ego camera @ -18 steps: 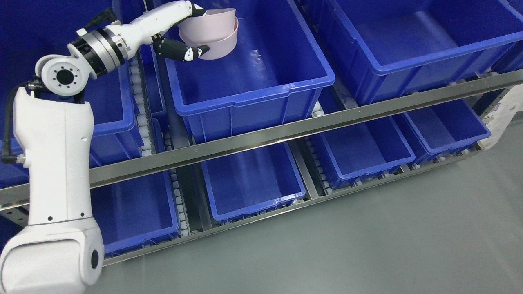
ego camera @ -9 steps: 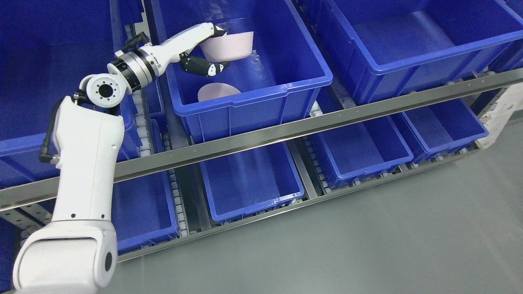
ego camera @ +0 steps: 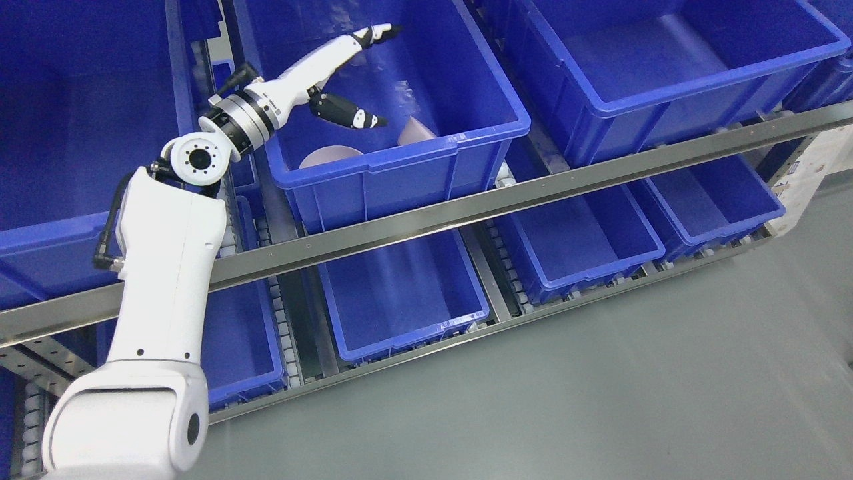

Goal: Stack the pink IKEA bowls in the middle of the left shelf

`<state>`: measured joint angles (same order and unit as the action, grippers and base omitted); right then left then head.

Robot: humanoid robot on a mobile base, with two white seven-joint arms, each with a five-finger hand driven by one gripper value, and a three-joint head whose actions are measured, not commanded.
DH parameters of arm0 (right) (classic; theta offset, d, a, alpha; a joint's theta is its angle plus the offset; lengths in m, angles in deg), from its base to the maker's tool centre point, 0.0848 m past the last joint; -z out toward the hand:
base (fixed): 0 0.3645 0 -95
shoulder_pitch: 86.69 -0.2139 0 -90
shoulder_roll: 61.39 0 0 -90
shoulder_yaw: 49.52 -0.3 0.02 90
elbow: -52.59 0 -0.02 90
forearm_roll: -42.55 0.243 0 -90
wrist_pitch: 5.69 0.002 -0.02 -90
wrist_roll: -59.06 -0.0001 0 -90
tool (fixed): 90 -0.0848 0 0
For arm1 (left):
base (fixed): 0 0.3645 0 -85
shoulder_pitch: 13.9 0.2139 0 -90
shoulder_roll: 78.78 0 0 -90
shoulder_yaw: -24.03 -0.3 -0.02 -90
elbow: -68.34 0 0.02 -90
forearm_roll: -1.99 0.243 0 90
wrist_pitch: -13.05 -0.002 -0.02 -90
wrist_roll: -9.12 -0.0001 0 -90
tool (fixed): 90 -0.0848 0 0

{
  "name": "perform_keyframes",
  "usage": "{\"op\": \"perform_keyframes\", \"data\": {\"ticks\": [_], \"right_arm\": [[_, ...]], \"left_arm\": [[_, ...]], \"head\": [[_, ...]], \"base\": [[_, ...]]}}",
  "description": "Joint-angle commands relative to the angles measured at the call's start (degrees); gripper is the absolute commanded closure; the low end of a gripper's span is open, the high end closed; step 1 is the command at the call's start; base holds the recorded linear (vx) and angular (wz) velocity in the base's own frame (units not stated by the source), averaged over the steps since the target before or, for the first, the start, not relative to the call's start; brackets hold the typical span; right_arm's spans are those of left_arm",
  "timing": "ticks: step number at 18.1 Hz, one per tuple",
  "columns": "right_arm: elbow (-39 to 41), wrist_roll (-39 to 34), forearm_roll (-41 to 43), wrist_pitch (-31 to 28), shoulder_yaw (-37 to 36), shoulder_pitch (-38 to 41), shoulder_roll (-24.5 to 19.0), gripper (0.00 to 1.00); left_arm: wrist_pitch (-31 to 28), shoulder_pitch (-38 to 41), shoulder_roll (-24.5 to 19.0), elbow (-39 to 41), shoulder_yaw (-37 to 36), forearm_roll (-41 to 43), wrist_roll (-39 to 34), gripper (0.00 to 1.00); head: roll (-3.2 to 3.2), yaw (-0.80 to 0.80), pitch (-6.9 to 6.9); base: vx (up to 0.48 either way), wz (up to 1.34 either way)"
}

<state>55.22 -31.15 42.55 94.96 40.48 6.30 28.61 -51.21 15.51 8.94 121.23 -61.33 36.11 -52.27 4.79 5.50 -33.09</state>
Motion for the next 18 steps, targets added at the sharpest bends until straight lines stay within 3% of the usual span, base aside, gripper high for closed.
{"op": "perform_keyframes", "data": {"ticks": [1,4,8,11,15,18], "right_arm": [[0.00,0.03,-0.44,-0.01,-0.61,0.00,1.00,0.00],[0.00,0.03,-0.44,-0.01,-0.61,0.00,1.00,0.00],[0.00,0.03,-0.44,-0.01,-0.53,0.00,1.00,0.00],[0.00,-0.05,-0.44,-0.01,-0.53,0.00,1.00,0.00],[0.00,0.03,-0.44,-0.01,-0.53,0.00,1.00,0.00],[0.00,0.03,-0.44,-0.01,-0.61,0.00,1.00,0.00]], "left_arm": [[-4.79,-1.46,1.28,1.59,6.95,-11.21,-11.18,0.02],[-21.47,-1.11,1.28,10.96,10.29,-29.86,-12.69,0.01],[-33.28,4.58,1.28,26.17,12.68,-30.34,-18.22,0.00],[-36.55,7.67,1.28,31.83,12.32,-30.34,-18.67,0.00],[-36.64,15.30,1.28,37.18,9.08,-30.43,-18.41,0.00],[-36.46,16.82,1.28,39.56,9.51,-30.43,-18.50,0.00]], "head": [[0.00,0.00,0.00],[0.00,0.00,0.00],[0.00,0.00,0.00],[0.00,0.00,0.00],[0.00,0.00,0.00],[0.00,0.00,0.00]], "base": [[0.000,0.00],[0.000,0.00],[0.002,0.00],[-0.007,-0.13],[-0.019,-0.13],[0.004,0.03]]}}
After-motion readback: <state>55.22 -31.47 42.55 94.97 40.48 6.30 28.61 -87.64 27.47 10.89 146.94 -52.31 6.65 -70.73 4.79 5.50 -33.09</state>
